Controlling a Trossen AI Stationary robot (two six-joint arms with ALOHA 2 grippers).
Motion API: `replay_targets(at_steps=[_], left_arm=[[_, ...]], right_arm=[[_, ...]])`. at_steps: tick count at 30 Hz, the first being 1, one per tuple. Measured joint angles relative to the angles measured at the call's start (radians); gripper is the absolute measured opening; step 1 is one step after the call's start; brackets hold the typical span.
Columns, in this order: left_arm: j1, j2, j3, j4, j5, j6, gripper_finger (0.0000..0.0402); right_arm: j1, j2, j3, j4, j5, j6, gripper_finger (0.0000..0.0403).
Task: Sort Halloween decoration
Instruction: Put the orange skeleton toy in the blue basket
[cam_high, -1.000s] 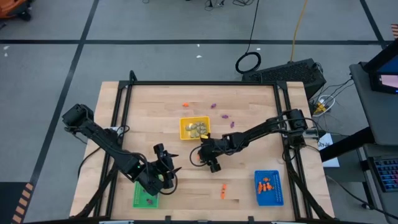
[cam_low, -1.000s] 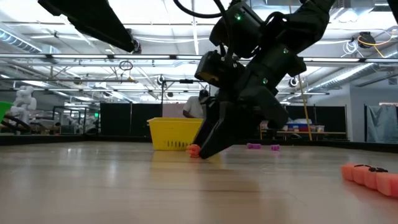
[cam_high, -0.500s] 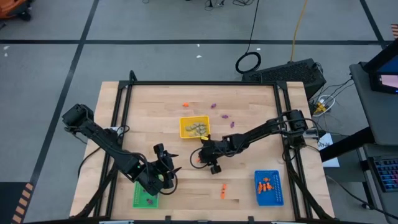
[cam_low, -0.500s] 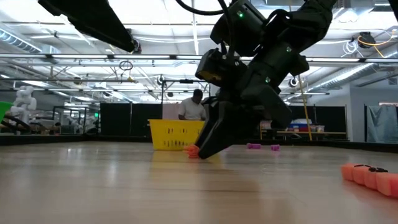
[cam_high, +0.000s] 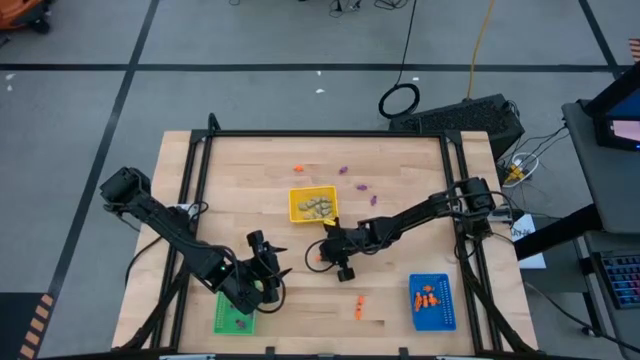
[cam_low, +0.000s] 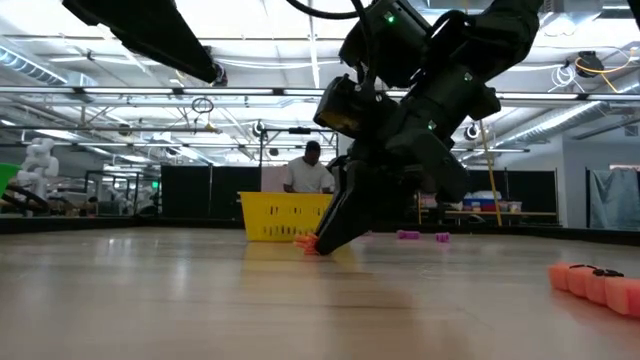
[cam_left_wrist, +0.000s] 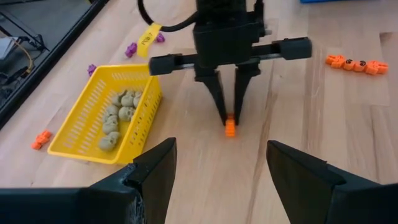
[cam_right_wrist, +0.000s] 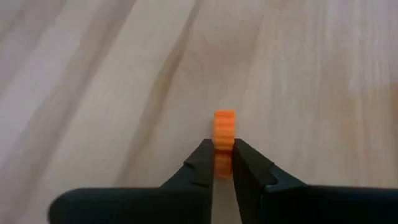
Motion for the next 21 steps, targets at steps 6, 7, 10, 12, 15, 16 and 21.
replay_targets(at_steps=[6, 7, 10, 12, 15, 16, 21], left_arm=[[0.000, 0.000, 0.000, 0.006, -0.008, 0.001, 0.0249], [0.000, 0.000, 0.000, 0.007, -0.008, 0.001, 0.0249], [0.000, 0.000, 0.000, 0.007, -0.008, 0.001, 0.0249], [0.000, 0.000, 0.000, 0.007, -0.010, 0.001, 0.0249], [0.000, 0.000, 0.000, 0.008, -0.014, 0.001, 0.0249], [0.000, 0.000, 0.000, 0.008, -0.015, 0.001, 0.0249], [0.000, 0.000, 0.000, 0.020, -0.016, 0.003, 0.0249]], right_arm=[[0.058, -0.045, -0.001, -0.016, -0.005, 0.067, 0.0013], [0.068, -0.055, -0.001, -0.016, -0.004, 0.077, 0.0014], [0.102, -0.086, -0.001, -0.016, -0.003, 0.116, 0.0015], [0.129, -0.107, -0.001, -0.016, 0.000, 0.134, 0.0015], [0.176, -0.141, -0.001, -0.016, 0.026, 0.162, 0.0015], [0.193, -0.151, -0.001, -0.016, 0.046, 0.170, 0.0015], [0.293, -0.201, -0.001, -0.030, 0.151, 0.200, 0.0015]])
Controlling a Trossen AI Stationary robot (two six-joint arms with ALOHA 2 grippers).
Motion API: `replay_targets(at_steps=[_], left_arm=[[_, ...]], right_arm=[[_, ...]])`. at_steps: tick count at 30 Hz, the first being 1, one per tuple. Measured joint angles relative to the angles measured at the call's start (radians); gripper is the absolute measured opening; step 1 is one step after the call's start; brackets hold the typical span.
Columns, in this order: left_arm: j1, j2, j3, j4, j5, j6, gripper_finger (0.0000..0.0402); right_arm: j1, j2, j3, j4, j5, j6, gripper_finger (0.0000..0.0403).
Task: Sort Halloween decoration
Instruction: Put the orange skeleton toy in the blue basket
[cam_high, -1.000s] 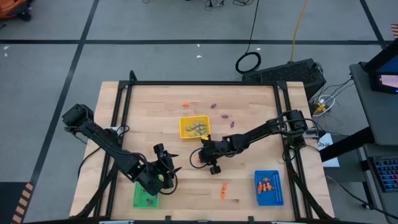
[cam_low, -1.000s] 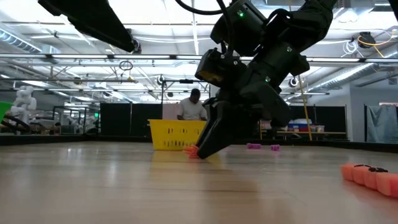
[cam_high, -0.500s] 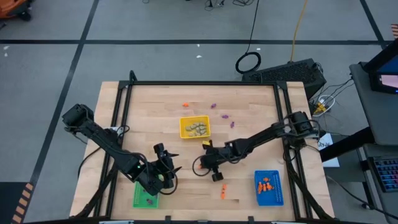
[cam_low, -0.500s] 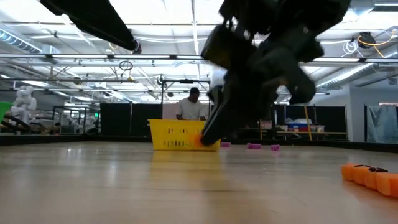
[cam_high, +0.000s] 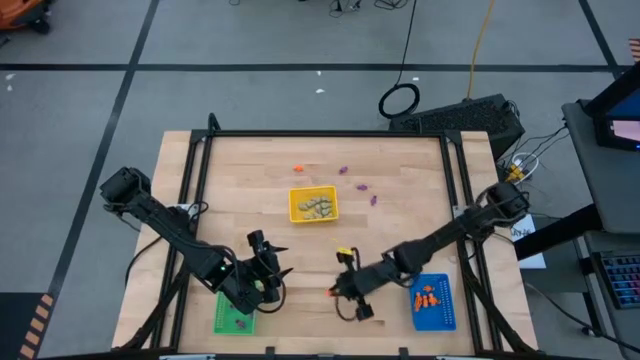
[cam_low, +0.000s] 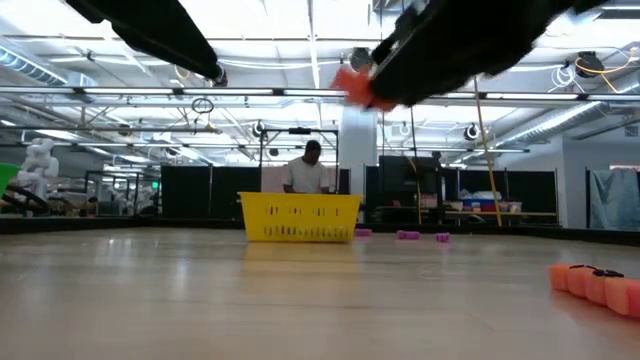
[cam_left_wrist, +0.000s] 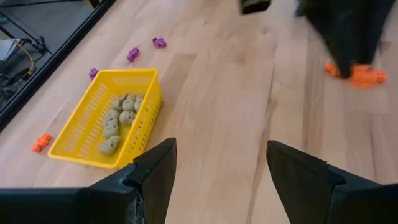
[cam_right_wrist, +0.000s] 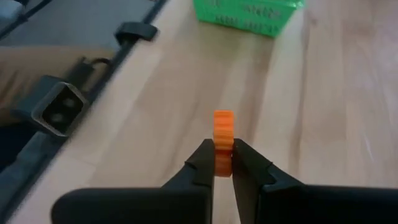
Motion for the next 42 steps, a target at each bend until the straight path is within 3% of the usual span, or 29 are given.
replay_targets(at_steps=[13, 22, 30, 34, 42], left_arm=[[0.001, 0.000, 0.000, 0.079, -0.001, 0.053, 0.0249], [0.002, 0.000, 0.000, 0.143, -0.001, 0.104, 0.0249], [0.003, 0.000, 0.000, 0.143, -0.001, 0.105, 0.0249], [0.009, 0.000, 0.000, 0.144, -0.001, 0.105, 0.0249], [0.009, 0.000, 0.000, 0.168, -0.001, 0.105, 0.0249]], right_arm=[[0.221, -0.015, -0.002, 0.061, 0.357, 0.031, 0.0015], [0.260, -0.100, -0.065, 0.127, 0.354, -0.074, 0.0015], [0.259, -0.291, -0.394, 0.452, 0.348, -0.072, 0.0015], [0.259, -0.344, -0.509, 0.621, 0.427, -0.078, 0.0015], [0.263, -0.440, -0.542, 0.657, 0.446, -0.094, 0.0015]])
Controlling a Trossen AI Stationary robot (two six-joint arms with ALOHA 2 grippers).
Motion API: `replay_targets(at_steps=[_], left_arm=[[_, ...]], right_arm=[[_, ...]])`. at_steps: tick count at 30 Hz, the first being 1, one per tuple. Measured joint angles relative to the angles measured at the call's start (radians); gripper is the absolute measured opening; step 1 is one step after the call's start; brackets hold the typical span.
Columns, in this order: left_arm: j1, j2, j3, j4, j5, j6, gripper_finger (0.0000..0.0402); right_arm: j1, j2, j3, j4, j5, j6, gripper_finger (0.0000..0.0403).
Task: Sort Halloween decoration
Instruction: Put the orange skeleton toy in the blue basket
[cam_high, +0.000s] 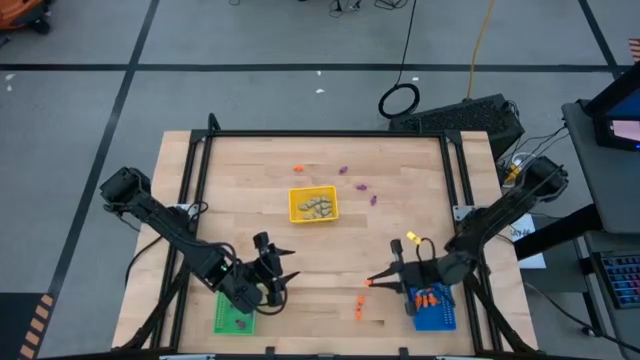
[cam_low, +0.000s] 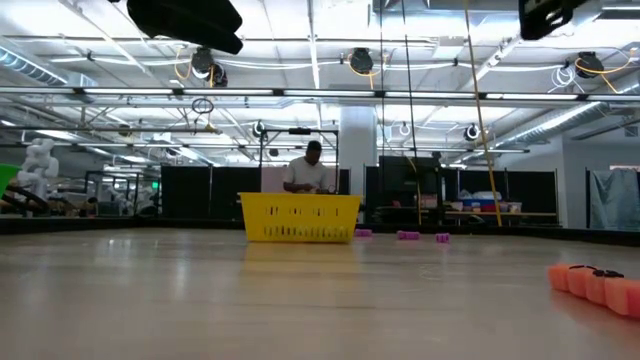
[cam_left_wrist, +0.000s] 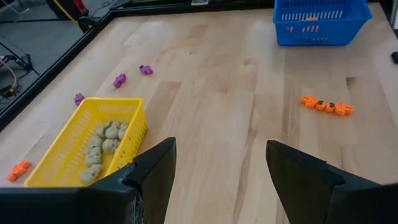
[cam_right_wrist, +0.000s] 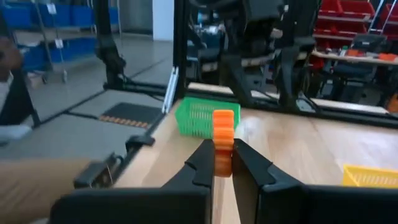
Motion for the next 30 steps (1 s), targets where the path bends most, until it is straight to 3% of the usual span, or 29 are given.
replay_targets(at_steps=[10, 22, 30], left_arm=[[0.000, 0.000, 0.000, 0.001, 0.000, 0.000, 0.0249], [0.000, 0.000, 0.000, 0.002, 0.000, 0.000, 0.0249], [0.000, 0.000, 0.000, 0.002, 0.000, 0.000, 0.0249]], right_arm=[[0.032, -0.113, 0.001, -0.007, -0.001, -0.040, 0.0016], [0.044, -0.119, 0.001, -0.033, -0.002, -0.073, 0.0016], [0.044, -0.119, 0.001, -0.037, -0.002, -0.219, 0.0016]])
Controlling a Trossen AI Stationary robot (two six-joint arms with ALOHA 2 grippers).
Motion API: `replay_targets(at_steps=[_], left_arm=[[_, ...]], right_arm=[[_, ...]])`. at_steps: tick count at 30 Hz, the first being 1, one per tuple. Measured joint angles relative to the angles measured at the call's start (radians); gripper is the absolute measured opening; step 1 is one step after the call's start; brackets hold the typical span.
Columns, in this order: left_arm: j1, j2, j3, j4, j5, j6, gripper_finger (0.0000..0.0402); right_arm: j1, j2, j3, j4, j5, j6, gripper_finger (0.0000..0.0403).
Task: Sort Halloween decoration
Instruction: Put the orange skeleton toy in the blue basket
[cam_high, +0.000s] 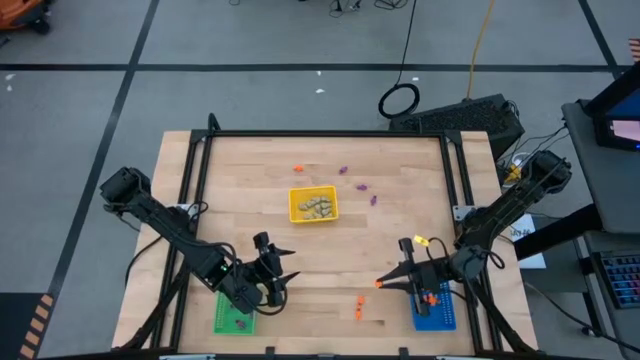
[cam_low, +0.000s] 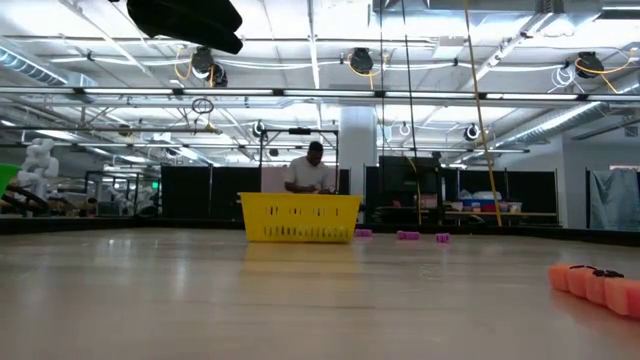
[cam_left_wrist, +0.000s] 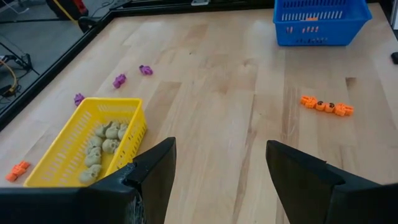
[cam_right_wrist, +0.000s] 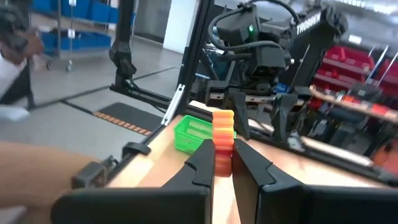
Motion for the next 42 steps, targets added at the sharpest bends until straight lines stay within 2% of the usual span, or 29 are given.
replay_targets(at_steps=[24, 42], left_arm=[[0.000, 0.000, 0.000, 0.006, 0.000, 0.000, 0.0249], [0.000, 0.000, 0.000, 0.006, 0.000, 0.000, 0.0249]], right_arm=[[0.000, -0.001, 0.001, 0.008, 0.003, -0.759, 0.0016], [0.000, -0.001, 0.001, 0.008, 0.003, -0.780, 0.0016]])
